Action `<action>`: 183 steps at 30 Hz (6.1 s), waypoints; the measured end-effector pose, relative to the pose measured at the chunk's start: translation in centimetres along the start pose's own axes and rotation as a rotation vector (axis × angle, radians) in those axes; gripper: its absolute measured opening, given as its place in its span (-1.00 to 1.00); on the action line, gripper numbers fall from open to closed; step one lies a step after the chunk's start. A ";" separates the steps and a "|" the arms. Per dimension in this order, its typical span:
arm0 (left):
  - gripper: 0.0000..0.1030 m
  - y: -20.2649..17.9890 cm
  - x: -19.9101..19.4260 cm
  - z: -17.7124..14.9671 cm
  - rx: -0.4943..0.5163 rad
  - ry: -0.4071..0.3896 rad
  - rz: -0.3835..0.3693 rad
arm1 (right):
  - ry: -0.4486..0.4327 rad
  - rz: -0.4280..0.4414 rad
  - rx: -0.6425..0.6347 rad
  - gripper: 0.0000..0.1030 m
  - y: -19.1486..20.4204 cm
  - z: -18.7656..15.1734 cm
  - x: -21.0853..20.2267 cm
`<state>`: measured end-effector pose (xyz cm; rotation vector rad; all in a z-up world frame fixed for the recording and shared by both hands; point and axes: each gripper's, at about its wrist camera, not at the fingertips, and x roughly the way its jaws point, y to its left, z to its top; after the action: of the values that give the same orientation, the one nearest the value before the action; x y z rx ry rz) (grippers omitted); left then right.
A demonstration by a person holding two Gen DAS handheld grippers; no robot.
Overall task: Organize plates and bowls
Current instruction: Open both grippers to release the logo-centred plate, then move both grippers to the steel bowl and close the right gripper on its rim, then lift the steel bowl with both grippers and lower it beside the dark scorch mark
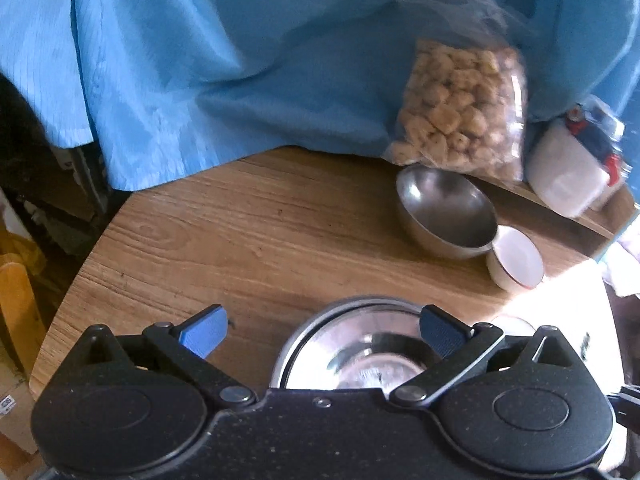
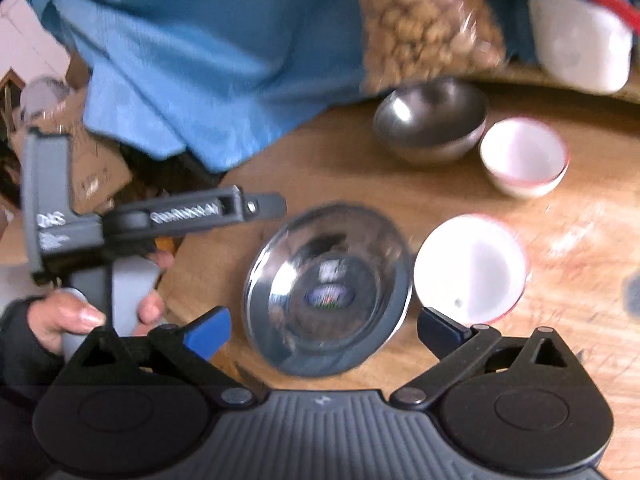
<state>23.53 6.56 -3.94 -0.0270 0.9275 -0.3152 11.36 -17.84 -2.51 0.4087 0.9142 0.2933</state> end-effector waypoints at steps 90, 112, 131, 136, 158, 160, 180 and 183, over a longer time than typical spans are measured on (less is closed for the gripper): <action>-0.69 -1.7 6.3 5.4 0.161 0.095 -0.177 | -0.130 -0.080 0.100 -0.83 -4.4 10.3 3.9; -0.69 -15.1 0.8 -1.2 0.354 0.075 -0.379 | -0.218 -0.139 0.286 -0.81 -11.7 -1.4 -10.5; -0.69 -22.3 0.7 -7.1 0.339 0.146 -0.355 | -0.161 -0.151 0.271 -0.81 -18.3 -6.9 -15.1; -0.69 -23.8 0.4 -9.2 0.279 0.152 -0.315 | -0.115 -0.130 0.218 -0.80 -20.2 -7.8 -15.7; -0.69 -24.5 4.0 -11.4 0.184 0.173 -0.223 | -0.020 -0.088 0.154 -0.80 -23.7 -6.8 -12.6; -0.69 -24.6 4.3 -11.1 0.187 0.178 -0.223 | -0.025 -0.092 0.158 -0.80 -23.8 -6.6 -12.5; -0.29 -23.9 1.3 -9.8 0.308 0.175 -0.202 | -0.097 -0.146 0.193 -0.70 -22.9 -6.5 -14.0; 0.07 -23.7 -0.3 -9.3 0.317 0.127 -0.196 | -0.138 -0.134 0.196 -0.55 -22.5 -6.0 -15.1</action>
<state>9.99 -14.91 -5.60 0.1964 0.9933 -0.6489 -0.60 -42.69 -5.50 0.5386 0.8336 0.0514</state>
